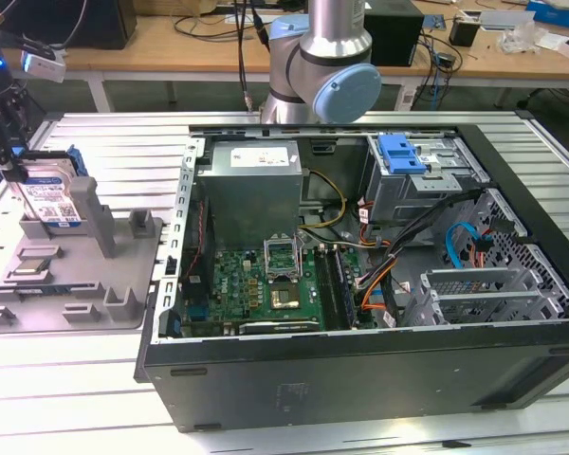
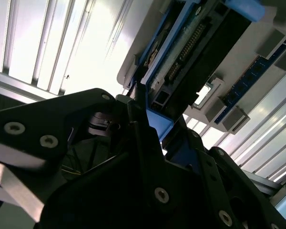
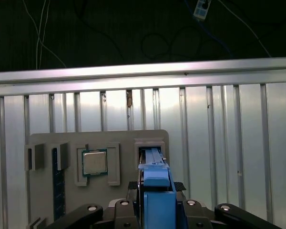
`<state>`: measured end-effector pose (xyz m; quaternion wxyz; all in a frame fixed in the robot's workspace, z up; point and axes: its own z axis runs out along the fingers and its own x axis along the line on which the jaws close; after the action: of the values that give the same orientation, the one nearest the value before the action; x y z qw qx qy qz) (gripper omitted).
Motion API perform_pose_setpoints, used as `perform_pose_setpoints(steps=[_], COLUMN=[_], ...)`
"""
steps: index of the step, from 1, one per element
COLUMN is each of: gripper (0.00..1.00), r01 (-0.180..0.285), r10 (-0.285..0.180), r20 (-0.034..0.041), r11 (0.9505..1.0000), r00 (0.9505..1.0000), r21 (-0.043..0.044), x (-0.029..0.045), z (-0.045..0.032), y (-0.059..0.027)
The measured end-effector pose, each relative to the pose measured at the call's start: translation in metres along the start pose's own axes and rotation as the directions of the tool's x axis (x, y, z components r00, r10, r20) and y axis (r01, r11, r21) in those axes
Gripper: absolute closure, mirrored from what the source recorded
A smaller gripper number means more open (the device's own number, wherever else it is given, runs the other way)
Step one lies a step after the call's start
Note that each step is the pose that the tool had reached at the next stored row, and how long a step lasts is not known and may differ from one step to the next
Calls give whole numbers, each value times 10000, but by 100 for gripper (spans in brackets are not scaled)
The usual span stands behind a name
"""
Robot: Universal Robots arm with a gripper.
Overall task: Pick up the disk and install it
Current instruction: 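Pick up the disk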
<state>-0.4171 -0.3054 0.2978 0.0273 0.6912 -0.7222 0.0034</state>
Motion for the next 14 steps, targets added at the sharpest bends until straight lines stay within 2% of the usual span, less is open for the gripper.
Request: perform_pose_setpoints(steps=[10,14], gripper=[63,63], r01=[0,1], r10=[0,-1], r20=[0,0], r11=[10000,10000], r00=[10000,10000], r21=[-1,-1], x=[1,3], z=[-25,-57], y=[1,2])
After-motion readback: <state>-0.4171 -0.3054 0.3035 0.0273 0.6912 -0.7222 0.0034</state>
